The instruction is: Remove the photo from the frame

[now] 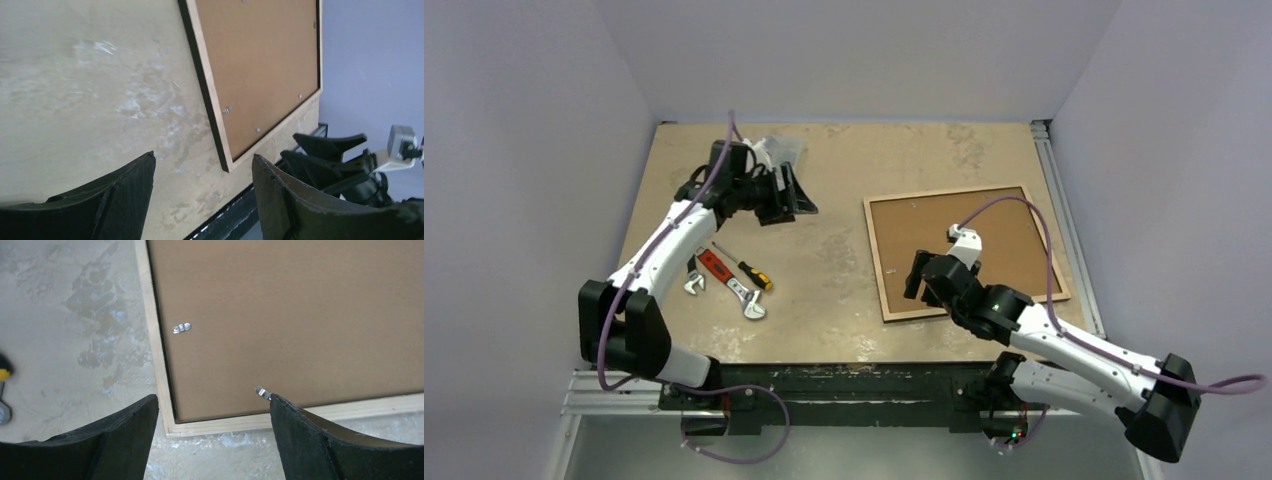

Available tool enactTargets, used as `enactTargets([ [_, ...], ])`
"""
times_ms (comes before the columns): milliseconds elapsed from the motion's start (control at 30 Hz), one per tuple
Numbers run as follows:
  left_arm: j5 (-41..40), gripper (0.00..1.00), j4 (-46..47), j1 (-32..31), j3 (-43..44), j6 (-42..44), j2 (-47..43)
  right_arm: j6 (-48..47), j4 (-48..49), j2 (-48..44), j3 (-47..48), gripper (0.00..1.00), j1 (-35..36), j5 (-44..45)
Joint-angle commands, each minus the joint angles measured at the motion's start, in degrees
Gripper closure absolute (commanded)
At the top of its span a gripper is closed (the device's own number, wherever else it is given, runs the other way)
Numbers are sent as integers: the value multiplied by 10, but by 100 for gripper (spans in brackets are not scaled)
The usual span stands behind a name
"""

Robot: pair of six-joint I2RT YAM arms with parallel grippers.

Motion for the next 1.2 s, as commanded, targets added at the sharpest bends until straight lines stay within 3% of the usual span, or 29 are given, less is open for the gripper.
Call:
enactTargets([
  [0,25,32,36,-95,16,-1,20,111,-115,-56,6,19,-8,80],
  [233,17,34,29,-217,69,-9,82,242,-211,-146,-31,24,-35,104],
  [367,7,34,21,-257,90,-11,87,235,-223,-154,-30,26,-80,75],
  [567,27,34,-71,-277,201,41,111,138,-155,-105,-49,26,-242,-56],
  [667,31,34,-106,-281,235,68,113,137,-155,-98,-55,27,-298,-86],
  [933,89,34,-118,-282,213,80,102,172,-233,-131,-53,35,-377,-59],
  [1167,111,34,-122,-284,209,91,57,227,-226,-157,-87,53,-398,-49],
])
